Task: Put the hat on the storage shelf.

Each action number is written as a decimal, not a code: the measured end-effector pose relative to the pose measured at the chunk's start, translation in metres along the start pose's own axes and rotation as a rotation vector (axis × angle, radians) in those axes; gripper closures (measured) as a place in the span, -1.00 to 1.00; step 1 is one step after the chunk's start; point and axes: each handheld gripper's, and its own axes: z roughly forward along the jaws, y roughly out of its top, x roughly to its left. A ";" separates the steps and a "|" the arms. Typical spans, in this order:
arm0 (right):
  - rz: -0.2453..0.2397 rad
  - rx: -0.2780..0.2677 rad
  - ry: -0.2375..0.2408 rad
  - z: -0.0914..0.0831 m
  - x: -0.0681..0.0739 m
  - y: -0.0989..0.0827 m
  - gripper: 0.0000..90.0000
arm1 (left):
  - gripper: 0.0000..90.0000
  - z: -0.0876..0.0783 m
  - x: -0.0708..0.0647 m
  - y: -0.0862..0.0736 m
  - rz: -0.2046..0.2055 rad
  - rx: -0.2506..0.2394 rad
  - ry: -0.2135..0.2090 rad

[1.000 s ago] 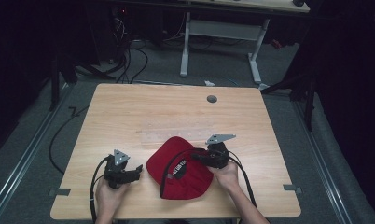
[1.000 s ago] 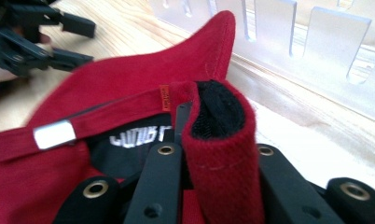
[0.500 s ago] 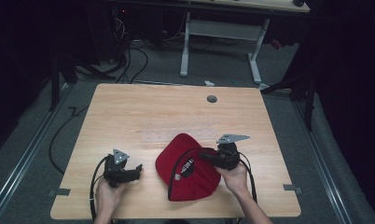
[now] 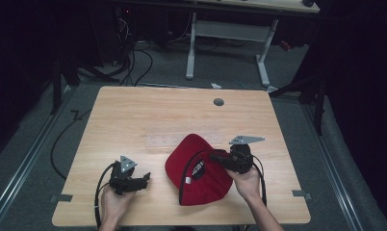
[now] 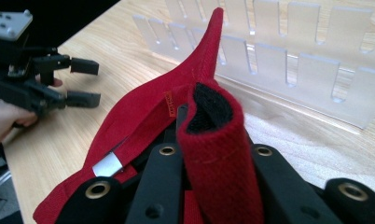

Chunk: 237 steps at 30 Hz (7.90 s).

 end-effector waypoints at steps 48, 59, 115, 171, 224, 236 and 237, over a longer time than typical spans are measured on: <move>-0.016 -0.005 0.006 -0.006 0.017 0.017 0.81 | -0.68 0.001 -0.075 -0.011 0.204 0.023 -0.189; -0.013 0.052 -0.007 -0.001 0.018 0.012 0.81 | -0.71 -0.003 -0.076 -0.008 0.222 0.018 -0.212; 0.058 -0.268 0.012 -0.033 0.002 0.017 0.01 | 0.91 -0.040 -0.100 0.011 0.365 0.076 -0.439; 0.011 0.041 -0.485 0.018 -0.053 -0.078 -0.18 | 0.90 -0.030 -0.035 0.122 -0.084 -0.167 -0.350; -0.001 0.047 -0.474 0.018 -0.052 -0.078 -0.25 | 0.90 0.045 -0.011 0.113 -0.144 -0.224 -0.164; -0.001 0.047 -0.474 0.018 -0.052 -0.078 -0.25 | 0.88 0.048 -0.004 0.104 -0.187 -0.225 -0.175; -0.001 0.047 -0.474 0.018 -0.052 -0.079 -0.25 | 0.88 0.047 -0.003 0.104 -0.191 -0.222 -0.177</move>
